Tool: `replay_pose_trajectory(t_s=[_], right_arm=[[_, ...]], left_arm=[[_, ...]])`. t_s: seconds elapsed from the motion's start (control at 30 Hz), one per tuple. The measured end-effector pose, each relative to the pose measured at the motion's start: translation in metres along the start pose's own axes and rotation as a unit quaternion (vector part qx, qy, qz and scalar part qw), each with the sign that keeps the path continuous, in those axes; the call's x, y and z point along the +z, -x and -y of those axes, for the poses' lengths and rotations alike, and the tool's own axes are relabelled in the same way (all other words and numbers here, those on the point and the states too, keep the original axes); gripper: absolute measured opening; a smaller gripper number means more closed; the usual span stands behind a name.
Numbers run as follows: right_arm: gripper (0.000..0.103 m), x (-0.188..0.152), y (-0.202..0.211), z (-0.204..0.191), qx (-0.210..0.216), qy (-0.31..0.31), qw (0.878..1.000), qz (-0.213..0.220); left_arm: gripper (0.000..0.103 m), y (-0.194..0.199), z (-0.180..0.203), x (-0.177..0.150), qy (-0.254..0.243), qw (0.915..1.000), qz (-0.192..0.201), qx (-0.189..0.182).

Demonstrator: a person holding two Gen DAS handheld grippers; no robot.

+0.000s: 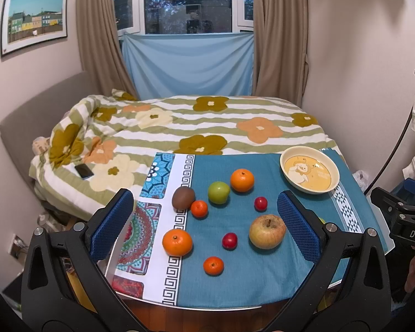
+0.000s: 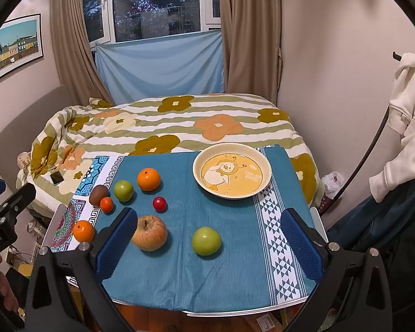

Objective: Organize fruits

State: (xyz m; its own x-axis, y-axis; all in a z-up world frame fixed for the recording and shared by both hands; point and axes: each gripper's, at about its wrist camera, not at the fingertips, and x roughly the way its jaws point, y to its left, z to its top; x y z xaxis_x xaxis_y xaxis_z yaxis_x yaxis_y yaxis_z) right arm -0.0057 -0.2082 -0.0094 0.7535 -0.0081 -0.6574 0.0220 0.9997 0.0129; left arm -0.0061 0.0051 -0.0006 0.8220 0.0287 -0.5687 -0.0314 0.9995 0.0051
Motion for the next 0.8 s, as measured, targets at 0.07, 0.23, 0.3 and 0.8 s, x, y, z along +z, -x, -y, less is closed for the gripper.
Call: replay_pose_trajectory(t_s=[0.07, 0.23, 0.3, 0.8], right_arm=[[0.103, -0.0002, 0.0001, 0.0000, 0.000, 0.000, 1.000, 0.000], [0.103, -0.0004, 0.0003, 0.0000, 0.000, -0.001, 1.000, 0.001], [0.103, -0.0005, 0.0007, -0.0001, 0.000, -0.001, 1.000, 0.000], [0.103, -0.0005, 0.0001, 0.0006, 0.002, -0.002, 1.000, 0.001]], left_arm=[[0.103, 0.0003, 0.0001, -0.0005, -0.001, 1.0000, 0.000, 0.000], [0.103, 0.0002, 0.0000, -0.0005, -0.001, 1.0000, 0.000, 0.001], [0.103, 0.0001, 0.0001, -0.0004, 0.000, 1.0000, 0.000, 0.001], [0.103, 0.0023, -0.0016, -0.0025, 0.000, 1.0000, 0.001, 0.001]])
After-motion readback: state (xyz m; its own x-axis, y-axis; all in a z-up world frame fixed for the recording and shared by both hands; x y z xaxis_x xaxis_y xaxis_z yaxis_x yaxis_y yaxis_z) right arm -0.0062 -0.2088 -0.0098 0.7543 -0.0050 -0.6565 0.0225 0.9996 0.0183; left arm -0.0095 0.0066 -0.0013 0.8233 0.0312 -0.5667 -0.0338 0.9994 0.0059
